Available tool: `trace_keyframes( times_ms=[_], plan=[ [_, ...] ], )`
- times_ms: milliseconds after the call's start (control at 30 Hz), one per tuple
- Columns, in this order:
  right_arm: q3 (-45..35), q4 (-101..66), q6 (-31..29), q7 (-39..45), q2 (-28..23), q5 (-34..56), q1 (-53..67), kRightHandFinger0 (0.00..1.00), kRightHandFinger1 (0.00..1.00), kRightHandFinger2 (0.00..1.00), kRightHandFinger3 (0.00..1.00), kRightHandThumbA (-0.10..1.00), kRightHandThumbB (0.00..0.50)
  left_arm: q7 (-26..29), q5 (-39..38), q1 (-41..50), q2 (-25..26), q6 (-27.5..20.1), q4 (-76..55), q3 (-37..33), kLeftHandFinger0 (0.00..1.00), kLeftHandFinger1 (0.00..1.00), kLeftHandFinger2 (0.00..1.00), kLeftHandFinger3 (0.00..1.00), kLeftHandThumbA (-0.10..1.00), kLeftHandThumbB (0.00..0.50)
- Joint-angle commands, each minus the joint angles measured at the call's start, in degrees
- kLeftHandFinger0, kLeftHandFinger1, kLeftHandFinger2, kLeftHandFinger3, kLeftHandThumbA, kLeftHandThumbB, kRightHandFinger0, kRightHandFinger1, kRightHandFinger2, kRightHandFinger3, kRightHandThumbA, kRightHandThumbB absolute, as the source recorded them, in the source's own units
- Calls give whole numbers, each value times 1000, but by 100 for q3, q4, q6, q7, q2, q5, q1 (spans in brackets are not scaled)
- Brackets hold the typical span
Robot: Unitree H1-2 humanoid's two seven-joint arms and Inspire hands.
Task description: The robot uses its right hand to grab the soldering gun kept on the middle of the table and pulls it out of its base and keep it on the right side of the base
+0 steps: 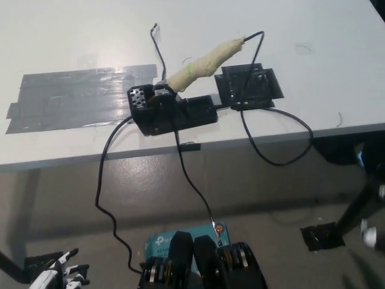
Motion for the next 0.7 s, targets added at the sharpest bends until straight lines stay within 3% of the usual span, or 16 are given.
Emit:
trace_keyframes(
  times_ms=[0, 33, 100, 300, 400, 500, 667],
  plan=[
    [-149, -571, 512, -18, -134, -287, -964, 1000, 1000, 1000, 1000, 397, 239, -98, 18, 20, 88, 25, -180, 2, 595, 725, 831, 1000, 528, 239],
    [-74, -646, 664, 30, -206, -496, -1322, 1000, 1000, 1000, 1000, 477, 241, -115, -5, -8, 88, 37, -179, 6, 570, 690, 799, 1000, 521, 238],
    [20, -711, 1018, 103, -210, -652, -1866, 1000, 1000, 1000, 1000, 518, 269, -111, 25, -45, 91, 69, -185, -11, 569, 695, 800, 1000, 525, 234],
    [612, -362, 1195, 254, -18, -1154, -3551, 1000, 1000, 1000, 1000, 508, 276, -131, 36, -31, 106, 64, -169, -22, 582, 705, 796, 1000, 535, 230],
    [1325, 234, 754, 497, 83, -1632, -4538, 1000, 1000, 1000, 1000, 605, 275, -152, 53, -31, 119, 73, -164, -34, 611, 736, 842, 1000, 548, 241],
    [1606, 619, 469, 561, 168, -1582, -4882, 1000, 1000, 1000, 1000, 527, 273, -164, 78, 37, 96, 23, -179, -67, 609, 740, 851, 1000, 548, 237],
    [2599, 1627, 311, 968, 321, -2134, -5960, 1000, 1000, 1000, 1000, 614, 347, -199, 82, 45, 117, 24, -145, -68, 638, 771, 881, 1000, 537, 242]
  ],
)
